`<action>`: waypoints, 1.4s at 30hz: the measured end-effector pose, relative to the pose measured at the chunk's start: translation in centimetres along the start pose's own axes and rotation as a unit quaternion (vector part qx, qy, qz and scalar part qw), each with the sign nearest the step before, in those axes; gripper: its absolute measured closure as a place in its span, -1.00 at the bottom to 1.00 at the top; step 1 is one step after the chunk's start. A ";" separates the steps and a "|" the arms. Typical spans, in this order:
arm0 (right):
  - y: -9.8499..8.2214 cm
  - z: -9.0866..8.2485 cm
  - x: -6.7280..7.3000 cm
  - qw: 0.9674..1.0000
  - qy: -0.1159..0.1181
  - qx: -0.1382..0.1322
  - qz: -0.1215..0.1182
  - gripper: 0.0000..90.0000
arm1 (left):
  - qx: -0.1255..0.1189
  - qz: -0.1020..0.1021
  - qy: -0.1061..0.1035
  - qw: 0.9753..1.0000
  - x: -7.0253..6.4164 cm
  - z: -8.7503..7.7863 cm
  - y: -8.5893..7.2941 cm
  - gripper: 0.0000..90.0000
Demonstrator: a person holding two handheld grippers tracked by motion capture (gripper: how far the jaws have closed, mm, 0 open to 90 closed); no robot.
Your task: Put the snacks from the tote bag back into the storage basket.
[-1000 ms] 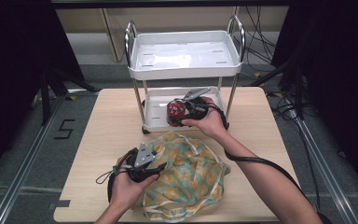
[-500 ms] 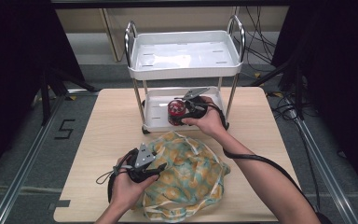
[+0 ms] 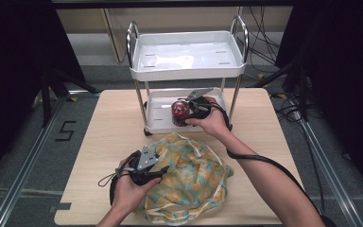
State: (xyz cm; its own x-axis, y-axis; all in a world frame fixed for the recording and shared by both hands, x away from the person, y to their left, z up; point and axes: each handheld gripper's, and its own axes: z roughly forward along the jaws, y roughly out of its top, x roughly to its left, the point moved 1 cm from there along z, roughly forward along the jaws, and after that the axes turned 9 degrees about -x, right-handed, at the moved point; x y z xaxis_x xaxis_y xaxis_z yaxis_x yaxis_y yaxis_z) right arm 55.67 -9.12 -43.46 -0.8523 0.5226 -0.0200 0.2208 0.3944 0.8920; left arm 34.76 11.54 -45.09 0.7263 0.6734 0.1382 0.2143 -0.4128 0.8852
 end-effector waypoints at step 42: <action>-2.0 1.2 -0.4 0.999 -0.022 0.045 0.020 -0.42 | 0.009 0.005 0.000 1.000 0.0 -0.1 0.0 0.03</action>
State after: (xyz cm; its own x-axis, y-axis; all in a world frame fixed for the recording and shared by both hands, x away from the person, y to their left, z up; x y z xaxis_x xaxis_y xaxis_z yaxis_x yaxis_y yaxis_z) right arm 56.15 -9.17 -45.79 -0.8209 0.5710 -0.0066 0.2982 0.4385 0.8478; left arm 34.71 11.59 -45.03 0.7291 0.6684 0.1472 0.2187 -0.4314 0.8752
